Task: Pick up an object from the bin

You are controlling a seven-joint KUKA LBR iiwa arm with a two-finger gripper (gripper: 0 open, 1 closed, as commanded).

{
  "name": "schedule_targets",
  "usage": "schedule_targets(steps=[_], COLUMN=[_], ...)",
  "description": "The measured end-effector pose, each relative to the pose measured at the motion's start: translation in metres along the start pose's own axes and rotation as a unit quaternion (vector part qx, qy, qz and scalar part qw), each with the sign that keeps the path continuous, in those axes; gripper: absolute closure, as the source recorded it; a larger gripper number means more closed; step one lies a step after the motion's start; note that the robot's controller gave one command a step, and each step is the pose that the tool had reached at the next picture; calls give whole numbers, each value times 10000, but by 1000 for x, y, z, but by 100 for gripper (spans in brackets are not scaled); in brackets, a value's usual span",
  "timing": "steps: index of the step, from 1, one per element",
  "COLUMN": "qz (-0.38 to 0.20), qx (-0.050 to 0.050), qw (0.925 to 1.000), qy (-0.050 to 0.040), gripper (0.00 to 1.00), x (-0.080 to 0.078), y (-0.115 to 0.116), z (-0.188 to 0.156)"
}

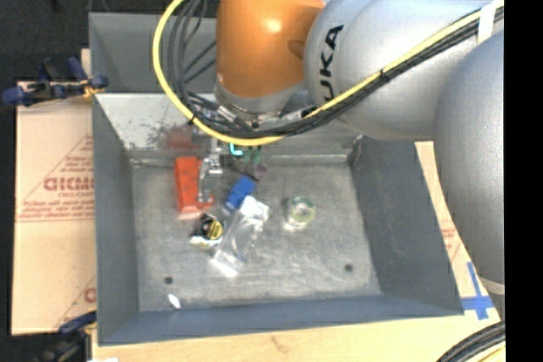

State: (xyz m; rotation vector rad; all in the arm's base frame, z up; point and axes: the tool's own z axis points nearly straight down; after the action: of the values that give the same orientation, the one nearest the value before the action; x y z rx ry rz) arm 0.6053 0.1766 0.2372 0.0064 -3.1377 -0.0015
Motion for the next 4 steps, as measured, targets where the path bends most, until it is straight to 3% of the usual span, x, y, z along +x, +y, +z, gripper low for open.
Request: schedule_targets(steps=[1,2,3,4], qz=[-506,872,-1627,-1269], qx=[-4,3,10,-4], qw=[9987,9962,9867,9919], qy=[-80,-37,-55,-63], gripper=[0,0,0,0], x=[-28,-11,-52,-51], y=[-76,-128,-108,-106], z=[164,136,135,163])
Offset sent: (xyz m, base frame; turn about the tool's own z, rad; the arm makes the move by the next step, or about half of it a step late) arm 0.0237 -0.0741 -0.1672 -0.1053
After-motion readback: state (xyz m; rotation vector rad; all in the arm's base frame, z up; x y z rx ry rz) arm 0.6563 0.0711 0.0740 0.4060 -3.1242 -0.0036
